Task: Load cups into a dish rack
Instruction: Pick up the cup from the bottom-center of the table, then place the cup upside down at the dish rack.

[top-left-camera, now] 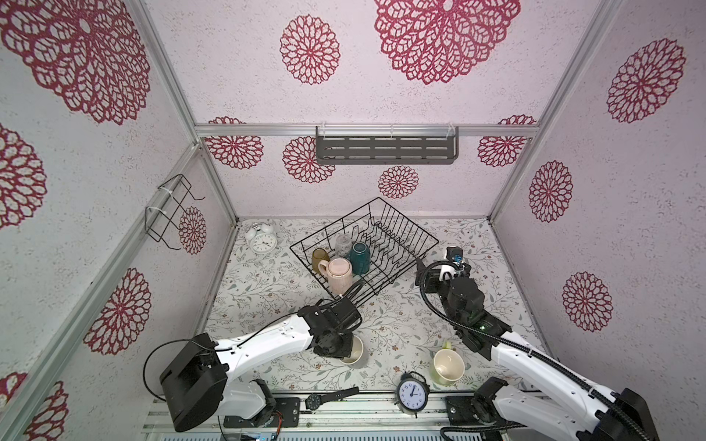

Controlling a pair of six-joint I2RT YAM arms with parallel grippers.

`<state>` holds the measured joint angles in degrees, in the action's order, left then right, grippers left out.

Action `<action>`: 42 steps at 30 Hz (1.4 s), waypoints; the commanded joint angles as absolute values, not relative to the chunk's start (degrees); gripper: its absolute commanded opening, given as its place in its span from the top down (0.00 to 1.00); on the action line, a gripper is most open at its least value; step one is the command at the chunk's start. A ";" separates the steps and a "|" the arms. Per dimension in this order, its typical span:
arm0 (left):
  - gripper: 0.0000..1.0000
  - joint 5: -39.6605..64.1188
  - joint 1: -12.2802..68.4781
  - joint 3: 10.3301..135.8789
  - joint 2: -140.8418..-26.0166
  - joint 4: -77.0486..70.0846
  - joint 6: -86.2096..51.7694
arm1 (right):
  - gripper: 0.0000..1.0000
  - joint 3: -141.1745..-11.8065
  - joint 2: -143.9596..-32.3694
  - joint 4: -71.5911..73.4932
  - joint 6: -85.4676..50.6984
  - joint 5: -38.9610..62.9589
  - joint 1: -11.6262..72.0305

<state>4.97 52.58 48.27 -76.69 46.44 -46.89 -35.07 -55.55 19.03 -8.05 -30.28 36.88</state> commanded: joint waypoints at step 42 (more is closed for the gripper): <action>1.00 16.12 30.71 39.66 -48.89 -19.92 -20.19 | 0.01 -61.02 -75.89 26.71 -61.01 51.25 33.67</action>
